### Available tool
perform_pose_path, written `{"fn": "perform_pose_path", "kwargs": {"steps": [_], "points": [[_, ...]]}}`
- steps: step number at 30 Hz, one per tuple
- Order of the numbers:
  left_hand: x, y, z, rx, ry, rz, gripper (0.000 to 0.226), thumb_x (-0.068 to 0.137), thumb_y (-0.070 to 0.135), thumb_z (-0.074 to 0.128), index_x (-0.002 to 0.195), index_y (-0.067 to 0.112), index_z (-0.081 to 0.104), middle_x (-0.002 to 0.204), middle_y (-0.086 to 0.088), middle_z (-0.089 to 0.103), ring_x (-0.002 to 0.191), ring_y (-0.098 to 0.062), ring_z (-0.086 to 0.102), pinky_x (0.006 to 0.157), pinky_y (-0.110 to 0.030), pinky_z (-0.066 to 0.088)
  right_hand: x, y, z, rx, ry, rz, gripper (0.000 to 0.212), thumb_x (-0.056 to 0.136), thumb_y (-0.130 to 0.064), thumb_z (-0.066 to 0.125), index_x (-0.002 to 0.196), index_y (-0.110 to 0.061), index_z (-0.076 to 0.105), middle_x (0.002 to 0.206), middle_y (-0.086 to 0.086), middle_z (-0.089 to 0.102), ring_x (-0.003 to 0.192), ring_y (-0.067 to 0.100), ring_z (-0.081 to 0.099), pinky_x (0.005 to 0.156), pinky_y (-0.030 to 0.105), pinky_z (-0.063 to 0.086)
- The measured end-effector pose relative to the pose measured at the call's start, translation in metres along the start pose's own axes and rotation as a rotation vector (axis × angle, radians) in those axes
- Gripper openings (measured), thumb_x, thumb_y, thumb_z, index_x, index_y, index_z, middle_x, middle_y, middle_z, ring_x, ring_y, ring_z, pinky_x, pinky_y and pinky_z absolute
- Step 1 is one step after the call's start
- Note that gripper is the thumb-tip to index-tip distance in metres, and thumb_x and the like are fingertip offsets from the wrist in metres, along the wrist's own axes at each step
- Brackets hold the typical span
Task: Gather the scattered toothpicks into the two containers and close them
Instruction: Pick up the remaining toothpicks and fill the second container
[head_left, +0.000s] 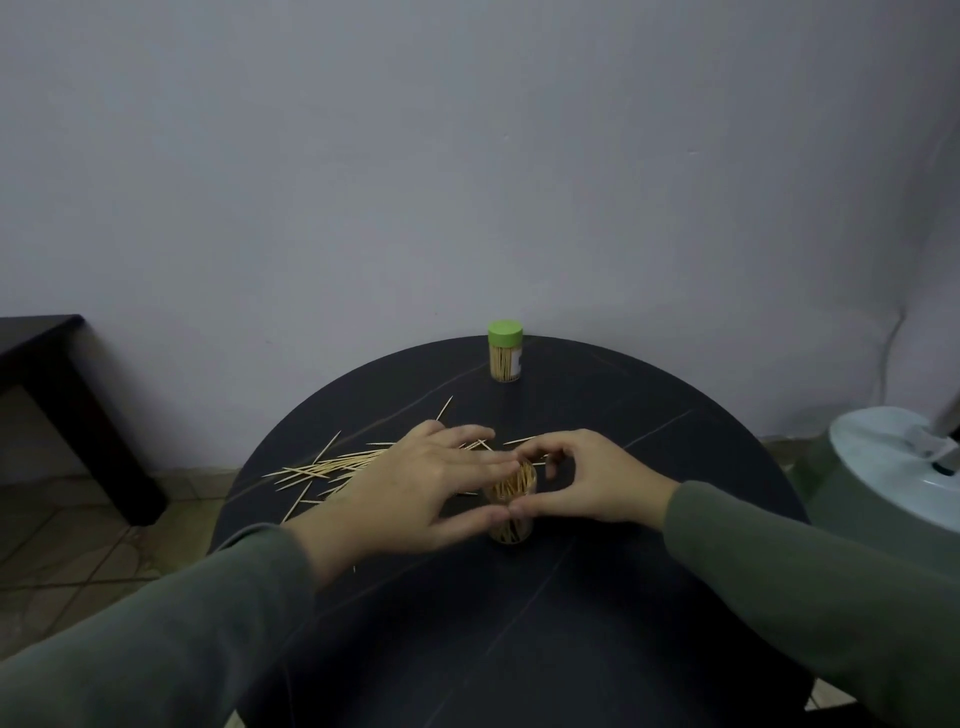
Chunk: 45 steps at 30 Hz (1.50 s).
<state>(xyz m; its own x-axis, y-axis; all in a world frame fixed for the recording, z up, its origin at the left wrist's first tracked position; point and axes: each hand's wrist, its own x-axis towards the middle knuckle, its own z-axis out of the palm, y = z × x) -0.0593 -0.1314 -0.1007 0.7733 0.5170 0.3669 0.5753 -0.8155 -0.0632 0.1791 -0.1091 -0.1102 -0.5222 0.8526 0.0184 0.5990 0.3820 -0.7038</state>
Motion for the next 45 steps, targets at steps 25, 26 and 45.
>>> {"fn": "perform_pose_path", "kwargs": {"steps": [25,26,45], "points": [[0.009,-0.025,0.020,-0.204,0.158,-0.747,0.046,0.100,0.048,0.032,0.129,0.025,0.059,0.129,0.008,0.058,0.123,-0.012,0.040,0.102,-0.038,0.038,0.016,0.007,-0.017,-0.629,0.091,0.063,0.052,0.090,-0.032,0.060,0.139,-0.039,0.043,0.132,-0.013,0.047,0.123,0.010,0.041,0.109,0.038,0.030],[0.010,-0.029,0.024,-0.182,0.103,-0.826,0.043,0.101,0.046,0.035,0.131,0.025,0.058,0.131,0.005,0.056,0.125,-0.014,0.038,0.102,-0.038,0.036,0.021,0.007,-0.017,-0.722,0.044,0.082,0.057,0.090,-0.041,0.060,0.142,-0.038,0.039,0.137,-0.010,0.044,0.126,0.012,0.038,0.110,0.039,0.027],[0.065,-0.102,0.064,-0.271,-0.115,-0.863,0.023,0.095,0.024,0.059,0.114,0.028,0.071,0.114,0.007,0.067,0.091,-0.004,0.053,0.081,-0.020,0.043,0.098,0.000,-0.030,-0.495,-0.247,0.303,0.021,0.079,-0.036,0.076,0.097,-0.028,0.067,0.087,-0.015,0.059,0.095,0.009,0.053,0.103,0.044,0.041]]}}
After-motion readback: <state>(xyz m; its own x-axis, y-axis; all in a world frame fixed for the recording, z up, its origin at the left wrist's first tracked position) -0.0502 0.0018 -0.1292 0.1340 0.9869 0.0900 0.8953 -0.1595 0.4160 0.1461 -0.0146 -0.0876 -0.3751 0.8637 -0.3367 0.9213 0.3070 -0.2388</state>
